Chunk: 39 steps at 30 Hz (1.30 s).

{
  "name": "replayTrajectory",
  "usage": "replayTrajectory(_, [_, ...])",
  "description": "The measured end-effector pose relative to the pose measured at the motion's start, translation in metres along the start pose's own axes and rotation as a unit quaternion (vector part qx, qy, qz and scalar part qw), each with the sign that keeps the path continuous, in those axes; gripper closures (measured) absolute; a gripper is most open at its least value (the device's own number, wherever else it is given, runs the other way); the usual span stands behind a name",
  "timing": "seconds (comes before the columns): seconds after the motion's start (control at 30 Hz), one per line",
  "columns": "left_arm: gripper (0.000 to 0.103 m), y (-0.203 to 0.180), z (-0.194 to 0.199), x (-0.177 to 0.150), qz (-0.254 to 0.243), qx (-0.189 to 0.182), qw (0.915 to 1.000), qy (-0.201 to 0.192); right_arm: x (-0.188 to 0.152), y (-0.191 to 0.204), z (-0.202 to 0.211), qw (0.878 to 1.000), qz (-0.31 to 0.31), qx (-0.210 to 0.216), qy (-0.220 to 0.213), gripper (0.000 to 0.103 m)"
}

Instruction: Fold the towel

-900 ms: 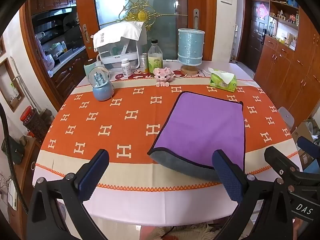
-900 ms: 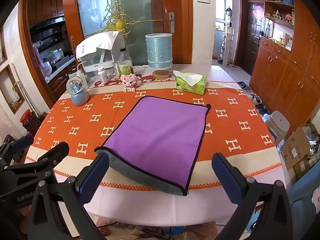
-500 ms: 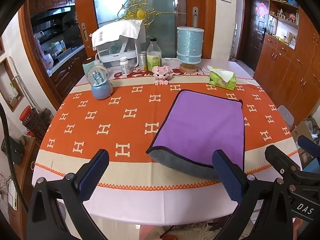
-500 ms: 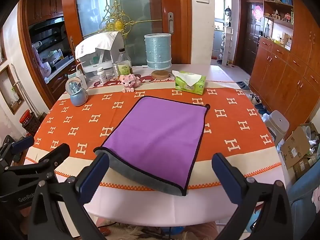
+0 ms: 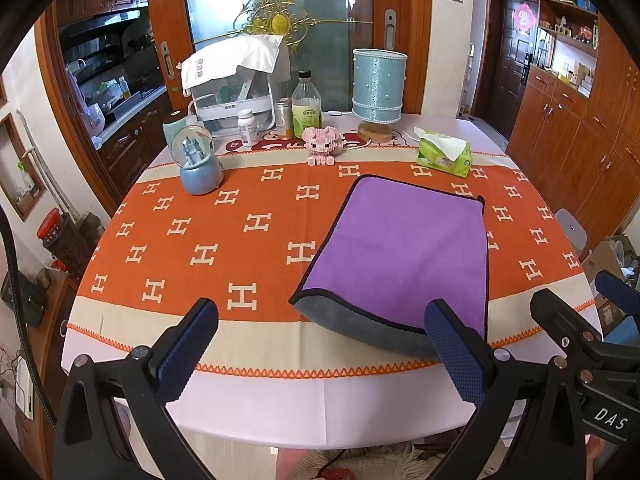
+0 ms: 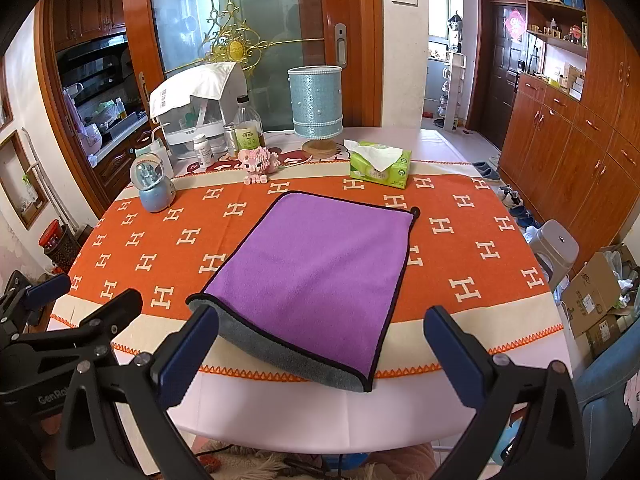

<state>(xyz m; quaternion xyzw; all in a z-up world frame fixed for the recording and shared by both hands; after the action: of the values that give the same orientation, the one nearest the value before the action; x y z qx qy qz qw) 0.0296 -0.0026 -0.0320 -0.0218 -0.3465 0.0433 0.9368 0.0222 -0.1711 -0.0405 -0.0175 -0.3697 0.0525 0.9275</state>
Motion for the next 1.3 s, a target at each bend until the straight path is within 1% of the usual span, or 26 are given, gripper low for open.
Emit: replayTrajectory(1.3, [0.001,-0.0021,-0.001,-0.0013,0.0,-0.001,1.0,0.001,0.0011,0.0001,0.0006,1.0,-0.001,0.001,-0.001,0.0])
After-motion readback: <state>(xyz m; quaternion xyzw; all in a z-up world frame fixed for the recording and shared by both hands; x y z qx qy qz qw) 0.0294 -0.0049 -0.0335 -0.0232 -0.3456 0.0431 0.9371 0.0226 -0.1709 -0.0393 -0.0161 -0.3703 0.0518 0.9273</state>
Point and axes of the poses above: each gripper's, at about its wrist camera, not at the fingertips, and z roughly against the way its jaws point, y to its left, x to its top, the point moved 4 cm from there along -z, roughly the way its jaws point, and after that the axes turned 9 degrees about z, right-handed, at the moved point
